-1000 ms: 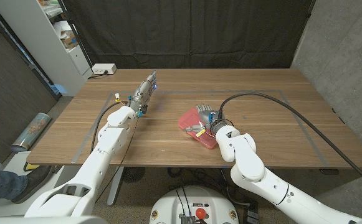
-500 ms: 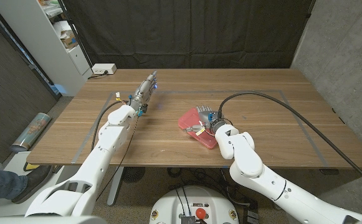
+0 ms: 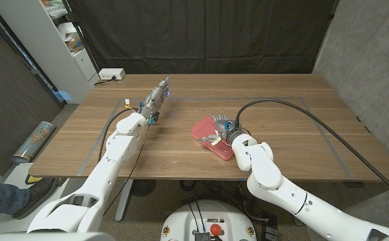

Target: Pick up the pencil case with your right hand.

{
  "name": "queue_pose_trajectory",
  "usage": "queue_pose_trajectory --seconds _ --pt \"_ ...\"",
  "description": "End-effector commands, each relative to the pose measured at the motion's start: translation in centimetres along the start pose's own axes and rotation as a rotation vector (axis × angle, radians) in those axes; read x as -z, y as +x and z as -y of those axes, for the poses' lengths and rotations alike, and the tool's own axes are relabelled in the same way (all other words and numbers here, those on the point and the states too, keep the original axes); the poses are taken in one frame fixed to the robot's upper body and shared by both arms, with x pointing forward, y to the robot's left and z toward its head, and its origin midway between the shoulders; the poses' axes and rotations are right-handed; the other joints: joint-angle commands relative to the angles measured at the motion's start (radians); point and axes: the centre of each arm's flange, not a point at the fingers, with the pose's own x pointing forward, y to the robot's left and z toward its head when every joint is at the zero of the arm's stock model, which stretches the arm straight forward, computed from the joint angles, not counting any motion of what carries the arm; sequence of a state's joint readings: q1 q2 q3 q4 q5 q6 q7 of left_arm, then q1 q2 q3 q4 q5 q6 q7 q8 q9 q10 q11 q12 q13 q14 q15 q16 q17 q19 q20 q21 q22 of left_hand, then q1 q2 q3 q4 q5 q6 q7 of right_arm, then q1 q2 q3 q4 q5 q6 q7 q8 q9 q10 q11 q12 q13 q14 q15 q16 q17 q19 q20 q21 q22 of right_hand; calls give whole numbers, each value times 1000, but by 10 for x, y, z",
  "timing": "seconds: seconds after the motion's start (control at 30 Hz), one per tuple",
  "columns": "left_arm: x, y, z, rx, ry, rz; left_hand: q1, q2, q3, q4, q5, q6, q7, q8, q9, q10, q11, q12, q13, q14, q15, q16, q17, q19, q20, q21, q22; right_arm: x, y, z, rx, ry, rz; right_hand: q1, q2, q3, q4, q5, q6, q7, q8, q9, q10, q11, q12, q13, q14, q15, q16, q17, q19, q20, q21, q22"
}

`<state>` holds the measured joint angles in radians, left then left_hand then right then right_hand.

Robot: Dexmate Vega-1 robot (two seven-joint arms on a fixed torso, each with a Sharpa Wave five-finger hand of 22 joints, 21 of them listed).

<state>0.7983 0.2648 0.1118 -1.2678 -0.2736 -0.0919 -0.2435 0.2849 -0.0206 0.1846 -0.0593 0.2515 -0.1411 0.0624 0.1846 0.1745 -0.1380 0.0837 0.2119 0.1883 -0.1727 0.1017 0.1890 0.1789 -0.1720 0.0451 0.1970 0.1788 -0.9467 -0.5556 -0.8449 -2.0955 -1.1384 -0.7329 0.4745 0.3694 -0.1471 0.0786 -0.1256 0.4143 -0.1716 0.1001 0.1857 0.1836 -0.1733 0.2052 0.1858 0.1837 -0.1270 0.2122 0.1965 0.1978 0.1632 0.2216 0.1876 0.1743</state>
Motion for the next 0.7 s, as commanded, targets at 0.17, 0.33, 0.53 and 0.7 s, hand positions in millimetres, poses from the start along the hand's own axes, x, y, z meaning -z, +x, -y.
queue_pose_trajectory --seconds 0.17,0.33,0.53,0.7 --pt "-1 1 5 3 5 -3 1 13 -2 -2 -4 -4 -9 3 4 0 -1 -1 4 -27 10 0 3 -57 6 3 3 7 3 -8 -15 17 -6 16 -2 -7 -1 6 -68 2 11 6 -9 2 6 2 1 -2 8 1 -4 -1 3 5" --pt "2 3 7 9 4 -12 1 13 -2 -2 -5 -4 -9 3 4 -1 0 -1 4 -28 11 -1 3 -57 9 2 3 10 3 -10 -18 19 -10 18 -1 -8 -2 7 -68 2 11 6 -9 1 6 2 2 -2 8 1 -3 -1 3 5" --pt "2 4 8 10 6 -16 1 13 -3 -2 -5 -3 -9 3 4 0 0 -1 4 -27 10 -1 3 -58 10 2 3 12 5 -11 -19 29 -14 28 4 -12 -4 8 -62 -5 14 6 -6 -28 9 4 8 -2 11 2 7 -2 8 7" --pt "0 4 7 8 14 -15 1 14 -3 -2 -6 -3 -9 3 4 -1 0 -2 4 -28 11 -1 3 -58 10 2 3 13 7 -14 -18 35 -8 43 11 -15 -6 12 -44 -13 21 7 13 -45 18 8 28 -5 20 3 32 -4 19 10"
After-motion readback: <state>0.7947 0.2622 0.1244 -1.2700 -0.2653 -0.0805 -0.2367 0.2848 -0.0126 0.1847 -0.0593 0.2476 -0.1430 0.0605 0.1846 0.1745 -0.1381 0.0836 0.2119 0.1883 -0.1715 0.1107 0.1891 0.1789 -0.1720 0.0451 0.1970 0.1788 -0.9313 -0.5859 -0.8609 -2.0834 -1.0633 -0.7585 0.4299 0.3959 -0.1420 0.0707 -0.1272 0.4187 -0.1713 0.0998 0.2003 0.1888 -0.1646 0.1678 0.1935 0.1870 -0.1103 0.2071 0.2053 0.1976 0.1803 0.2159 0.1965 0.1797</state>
